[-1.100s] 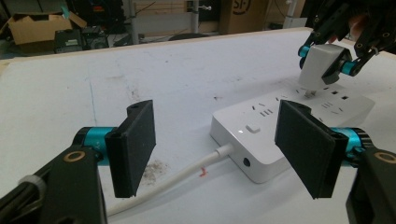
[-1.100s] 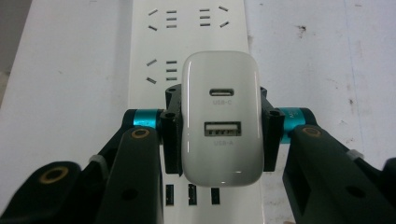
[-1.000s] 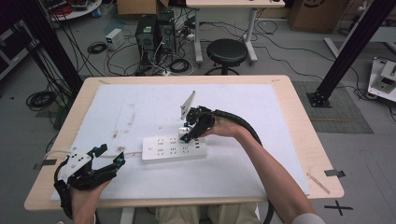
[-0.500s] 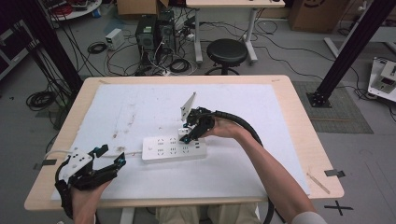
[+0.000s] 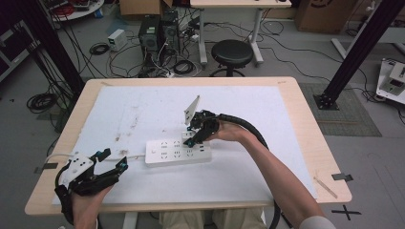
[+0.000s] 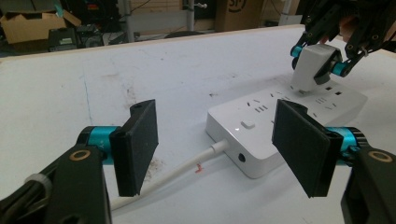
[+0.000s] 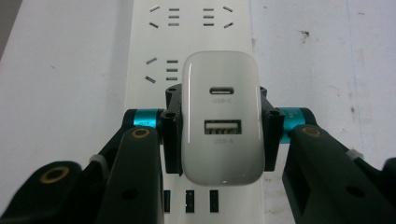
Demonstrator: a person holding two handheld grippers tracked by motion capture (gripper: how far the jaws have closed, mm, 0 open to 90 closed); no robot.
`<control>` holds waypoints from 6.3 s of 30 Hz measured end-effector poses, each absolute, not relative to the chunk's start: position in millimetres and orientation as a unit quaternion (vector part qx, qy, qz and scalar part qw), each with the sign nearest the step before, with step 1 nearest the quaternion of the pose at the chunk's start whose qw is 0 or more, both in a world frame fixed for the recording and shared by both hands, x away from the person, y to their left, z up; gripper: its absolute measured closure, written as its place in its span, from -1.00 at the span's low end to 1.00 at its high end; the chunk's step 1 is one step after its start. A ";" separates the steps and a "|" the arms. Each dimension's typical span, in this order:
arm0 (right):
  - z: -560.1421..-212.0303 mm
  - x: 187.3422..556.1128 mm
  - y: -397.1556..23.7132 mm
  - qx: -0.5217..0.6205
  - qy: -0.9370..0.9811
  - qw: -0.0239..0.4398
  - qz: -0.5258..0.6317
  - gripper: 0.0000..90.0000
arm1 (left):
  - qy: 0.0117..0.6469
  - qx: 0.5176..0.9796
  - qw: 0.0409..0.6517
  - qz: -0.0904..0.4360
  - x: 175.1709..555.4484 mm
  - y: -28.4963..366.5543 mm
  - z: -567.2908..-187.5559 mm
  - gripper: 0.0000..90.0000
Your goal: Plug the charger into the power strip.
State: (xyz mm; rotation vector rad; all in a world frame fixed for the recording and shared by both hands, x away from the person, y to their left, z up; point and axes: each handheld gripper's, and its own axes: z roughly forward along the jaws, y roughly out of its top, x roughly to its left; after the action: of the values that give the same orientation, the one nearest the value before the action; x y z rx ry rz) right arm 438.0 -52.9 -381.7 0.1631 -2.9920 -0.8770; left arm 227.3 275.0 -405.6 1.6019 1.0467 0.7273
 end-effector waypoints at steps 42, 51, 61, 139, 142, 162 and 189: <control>-400.1 443.2 -60.4 0.050 -0.946 0.027 -0.318 0.42 | 0.441 0.671 0.514 0.303 229.3 270.1 -406.6 -0.41; -403.7 430.2 -62.9 0.051 -0.943 -0.014 -0.328 0.42 | 0.442 0.670 0.513 0.303 225.2 270.9 -406.7 -0.41; -408.2 438.8 -60.5 0.045 -0.942 0.017 -0.331 0.42 | 0.450 0.665 0.513 0.305 219.5 279.1 -405.7 -0.41; -390.9 362.0 -208.6 -0.267 -0.820 -0.139 -0.487 -0.52 | 0.415 0.680 0.518 0.311 251.3 264.3 -404.2 -0.49; -395.4 349.1 -225.6 -0.292 -0.800 -0.167 -0.497 -0.52 | 0.414 0.679 0.519 0.313 251.8 265.3 -404.8 -0.49; -414.7 307.9 -297.3 -0.408 -0.708 -0.210 -0.537 -0.52 | 0.417 0.672 0.519 0.323 248.4 272.8 -402.9 -0.49; -423.9 305.3 -308.3 -0.419 -0.709 -0.197 -0.532 -0.55 | 0.413 0.676 0.519 0.320 256.9 268.8 -403.8 -0.49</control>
State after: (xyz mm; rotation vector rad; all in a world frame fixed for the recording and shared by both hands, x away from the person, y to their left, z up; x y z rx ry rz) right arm 305.3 -308.3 -423.9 -1.5126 -2.5580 -1.9193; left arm 256.9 268.8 -403.8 1.6218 0.9895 0.7686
